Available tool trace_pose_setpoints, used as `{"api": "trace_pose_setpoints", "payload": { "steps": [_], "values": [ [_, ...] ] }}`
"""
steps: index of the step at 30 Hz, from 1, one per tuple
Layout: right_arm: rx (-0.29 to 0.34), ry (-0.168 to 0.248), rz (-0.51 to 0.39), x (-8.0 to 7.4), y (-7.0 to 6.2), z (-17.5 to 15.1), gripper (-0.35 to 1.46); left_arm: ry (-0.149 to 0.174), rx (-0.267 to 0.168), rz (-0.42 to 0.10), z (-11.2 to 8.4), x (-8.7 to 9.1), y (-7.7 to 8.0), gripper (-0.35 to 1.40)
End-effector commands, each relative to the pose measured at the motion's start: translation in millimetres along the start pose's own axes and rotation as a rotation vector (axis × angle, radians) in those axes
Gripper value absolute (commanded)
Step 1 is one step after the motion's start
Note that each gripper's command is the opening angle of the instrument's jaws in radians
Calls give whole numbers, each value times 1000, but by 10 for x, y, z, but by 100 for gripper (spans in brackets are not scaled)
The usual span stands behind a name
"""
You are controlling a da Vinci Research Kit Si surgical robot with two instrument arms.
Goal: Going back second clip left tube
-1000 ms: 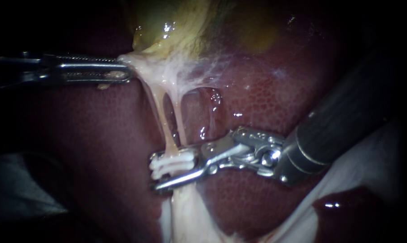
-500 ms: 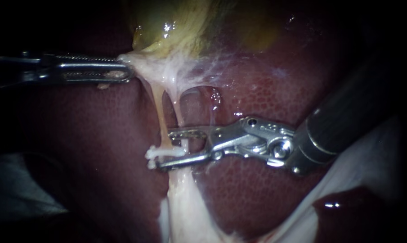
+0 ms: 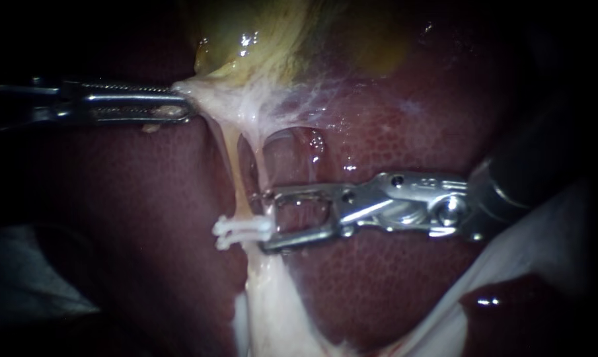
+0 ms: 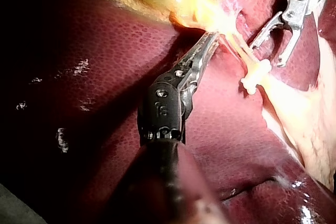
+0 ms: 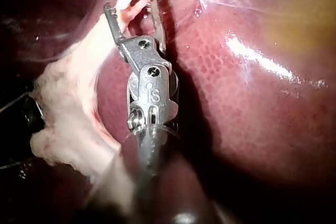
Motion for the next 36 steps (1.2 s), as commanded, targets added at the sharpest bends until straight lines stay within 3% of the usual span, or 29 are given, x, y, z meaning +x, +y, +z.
{"api": "trace_pose_setpoints", "payload": {
  "steps": [1,3,7,11,17,23,30,36],
  "values": [
    [-11,1,-34,2,-2,-7,50,0,0,0,0,0,-1,-35],
    [-35,-19,-103,6,-5,-24,50,0,0,1,0,0,-1,-35],
    [-61,-100,-167,14,-8,-55,50,0,-1,1,0,0,-2,-35],
    [-64,-129,-206,16,-8,-82,50,0,-1,1,0,0,-2,-35],
    [-58,-133,-219,16,-8,-109,50,1,2,1,-1,0,-2,-35],
    [-42,-131,-220,13,-11,-116,50,1,4,1,3,-1,-3,-35],
    [-40,-131,-221,12,-12,-119,50,10,27,14,34,-24,-3,-35],
    [-39,-131,-222,12,-14,-121,50,-1,34,24,60,-41,-10,-35]
  ]
}}
